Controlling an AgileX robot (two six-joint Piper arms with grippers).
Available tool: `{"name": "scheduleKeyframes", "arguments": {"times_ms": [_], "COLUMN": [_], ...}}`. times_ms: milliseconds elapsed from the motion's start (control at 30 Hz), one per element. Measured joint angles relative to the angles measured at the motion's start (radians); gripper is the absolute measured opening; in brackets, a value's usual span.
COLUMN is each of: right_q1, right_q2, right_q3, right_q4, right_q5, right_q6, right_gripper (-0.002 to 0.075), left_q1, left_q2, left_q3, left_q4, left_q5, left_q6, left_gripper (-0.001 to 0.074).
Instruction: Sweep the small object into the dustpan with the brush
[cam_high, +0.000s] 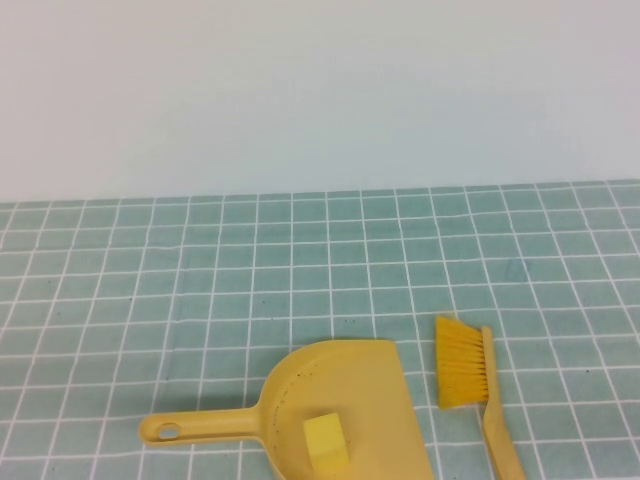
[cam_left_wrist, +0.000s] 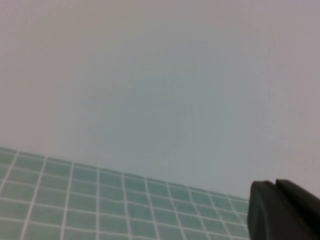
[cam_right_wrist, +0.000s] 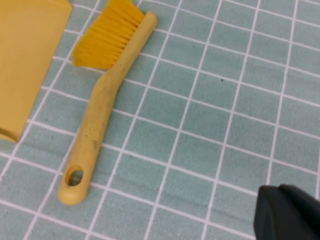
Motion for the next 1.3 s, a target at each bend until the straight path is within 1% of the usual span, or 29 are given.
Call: {"name": "scheduleKeyframes", "arguments": {"times_ms": [100,300,433,567,633,833,967,1033,1167,1300], "right_q1": [0.0,0.0,0.0,0.0,0.0,0.0,0.0,0.0,0.0,0.0], "right_q2": [0.0,0.0,0.0,-0.001,-0.001,-0.001,-0.001,-0.001,-0.001,-0.001], "right_q3": [0.0,0.0,0.0,0.0,0.0,0.0,0.0,0.0,0.0,0.0], "right_q4": [0.0,0.0,0.002,0.002,0.002,0.002,0.002,0.002,0.002,0.002], "right_q5": [0.0,0.0,0.0,0.002,0.002,0.002,0.002,0.002,0.002,0.002], "right_q6": [0.0,0.0,0.002,0.002,0.002,0.002,0.002,0.002,0.002,0.002], "right_gripper": [-0.0001,-0.0001,-0.0001,-0.0001,-0.0001,-0.0001,-0.0001,-0.0001,-0.0001,-0.0001], "left_q1": [0.033,0.042,0.042,0.042,0.042,0.042,0.042,0.042,0.042,0.042], "left_q2": [-0.084,-0.224,-0.223,-0.223,-0.219,-0.219,-0.219,-0.219,-0.219,-0.219], "left_q3": [0.079,0.166,0.164,0.164,0.164,0.164,0.164,0.164,0.163,0.163], "left_q4": [0.002,0.054,0.105,0.121,0.12,0.113,0.113,0.152,0.298,0.313], "left_q5": [0.0,0.052,0.184,0.351,0.411,0.416,0.417,0.417,0.413,0.39], "left_q6": [0.021,0.119,0.245,0.263,0.226,0.105,0.077,0.022,-0.166,-0.177], "left_gripper": [0.0,0.0,0.0,0.0,0.0,0.0,0.0,0.0,0.0,0.0]}}
